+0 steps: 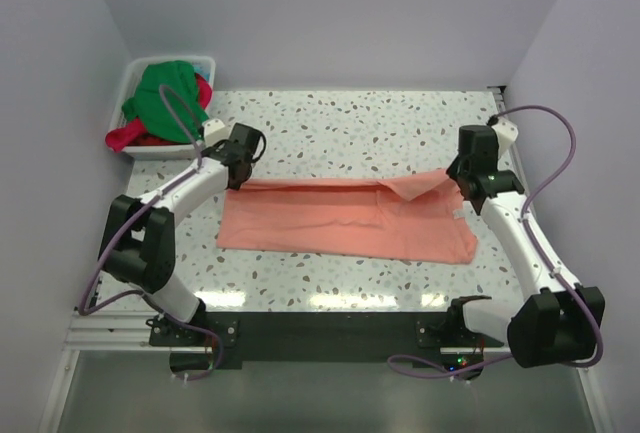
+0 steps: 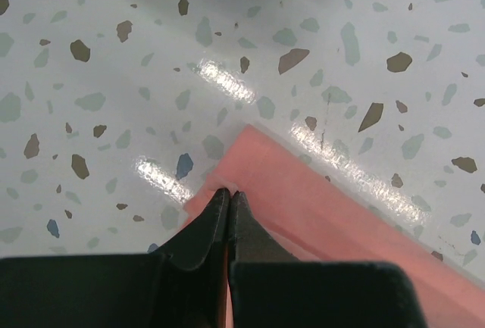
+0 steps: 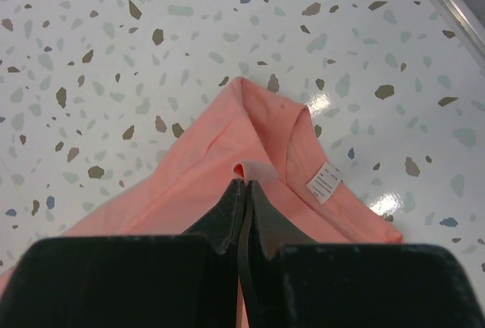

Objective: Fold and stack the t-shirts
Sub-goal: Fold the tshirt

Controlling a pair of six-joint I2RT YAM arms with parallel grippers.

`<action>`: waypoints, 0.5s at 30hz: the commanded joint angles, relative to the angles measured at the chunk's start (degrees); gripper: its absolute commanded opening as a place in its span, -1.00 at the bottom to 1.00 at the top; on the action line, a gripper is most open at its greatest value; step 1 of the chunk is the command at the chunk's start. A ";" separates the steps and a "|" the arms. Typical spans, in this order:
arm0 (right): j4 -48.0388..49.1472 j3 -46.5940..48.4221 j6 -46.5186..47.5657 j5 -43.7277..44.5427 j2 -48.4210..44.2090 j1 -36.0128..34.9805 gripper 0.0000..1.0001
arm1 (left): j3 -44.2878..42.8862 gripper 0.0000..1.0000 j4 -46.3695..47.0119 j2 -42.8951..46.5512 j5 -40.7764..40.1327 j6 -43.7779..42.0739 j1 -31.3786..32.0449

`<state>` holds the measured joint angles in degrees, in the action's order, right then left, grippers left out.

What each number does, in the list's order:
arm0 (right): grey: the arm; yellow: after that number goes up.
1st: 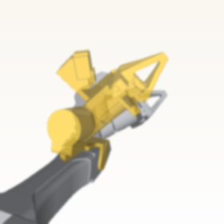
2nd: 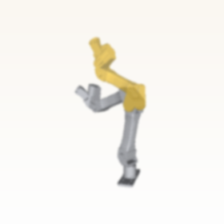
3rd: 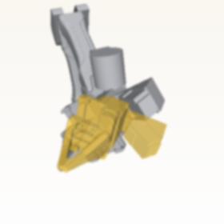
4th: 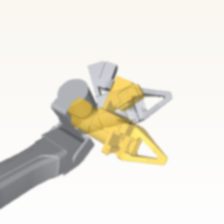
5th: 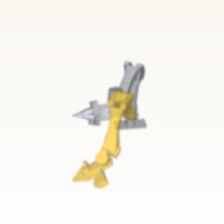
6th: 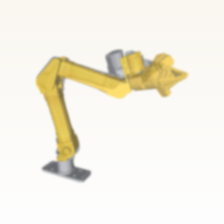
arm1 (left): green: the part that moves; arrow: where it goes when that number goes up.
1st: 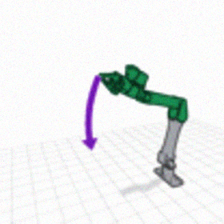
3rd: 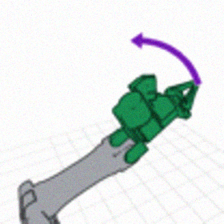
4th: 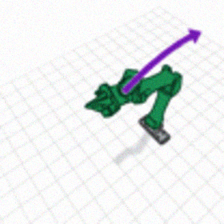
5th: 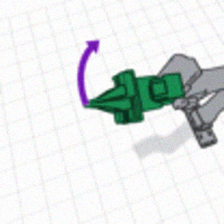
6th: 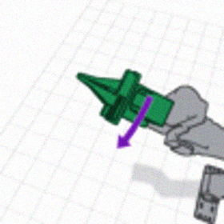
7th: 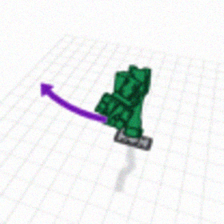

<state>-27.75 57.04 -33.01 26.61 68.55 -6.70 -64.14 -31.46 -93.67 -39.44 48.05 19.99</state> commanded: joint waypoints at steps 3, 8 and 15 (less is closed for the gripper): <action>-1.96 -0.96 -0.65 2.74 -3.86 0.19 -1.00 | 2.87 -1.00 -0.79 3.40 -2.57 1.96 0.05; -2.84 -2.63 -1.17 2.31 -4.75 0.19 -1.00 | 4.37 -1.00 -0.18 2.70 -0.47 1.69 0.23; -3.72 -5.35 -1.96 0.90 -5.97 0.20 -1.00 | 7.01 -0.29 -0.09 2.26 1.65 2.56 0.67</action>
<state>-30.76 52.93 -33.69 27.05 64.79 -6.70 -58.43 -31.79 -91.96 -37.74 48.97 20.29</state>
